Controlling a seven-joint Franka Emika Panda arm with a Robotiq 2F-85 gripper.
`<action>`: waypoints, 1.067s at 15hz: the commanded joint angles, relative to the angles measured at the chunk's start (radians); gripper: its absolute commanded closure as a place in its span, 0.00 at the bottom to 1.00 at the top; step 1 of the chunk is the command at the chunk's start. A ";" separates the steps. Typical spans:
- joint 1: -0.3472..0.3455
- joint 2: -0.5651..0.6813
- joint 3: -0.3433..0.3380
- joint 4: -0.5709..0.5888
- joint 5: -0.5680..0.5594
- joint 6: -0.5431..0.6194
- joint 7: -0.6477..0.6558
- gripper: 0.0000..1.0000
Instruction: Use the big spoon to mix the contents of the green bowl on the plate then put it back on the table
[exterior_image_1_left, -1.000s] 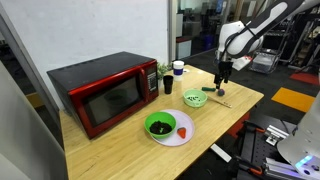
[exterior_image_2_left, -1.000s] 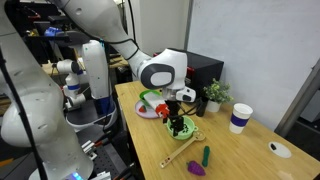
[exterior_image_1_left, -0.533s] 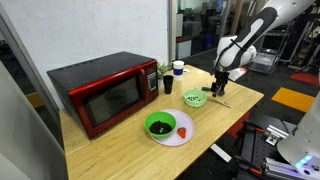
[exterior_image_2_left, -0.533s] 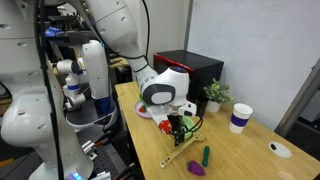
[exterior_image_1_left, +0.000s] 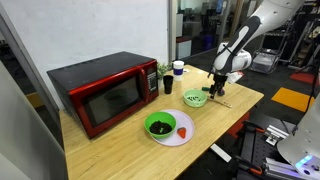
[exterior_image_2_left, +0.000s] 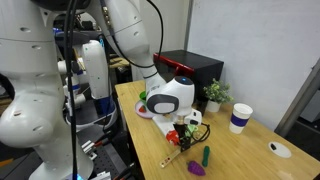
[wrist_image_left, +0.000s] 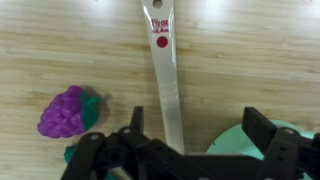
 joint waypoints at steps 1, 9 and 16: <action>-0.082 0.063 0.077 0.050 0.084 0.045 -0.120 0.00; -0.157 0.125 0.186 0.081 0.087 0.145 -0.186 0.00; -0.151 0.161 0.224 0.098 0.094 0.213 -0.201 0.00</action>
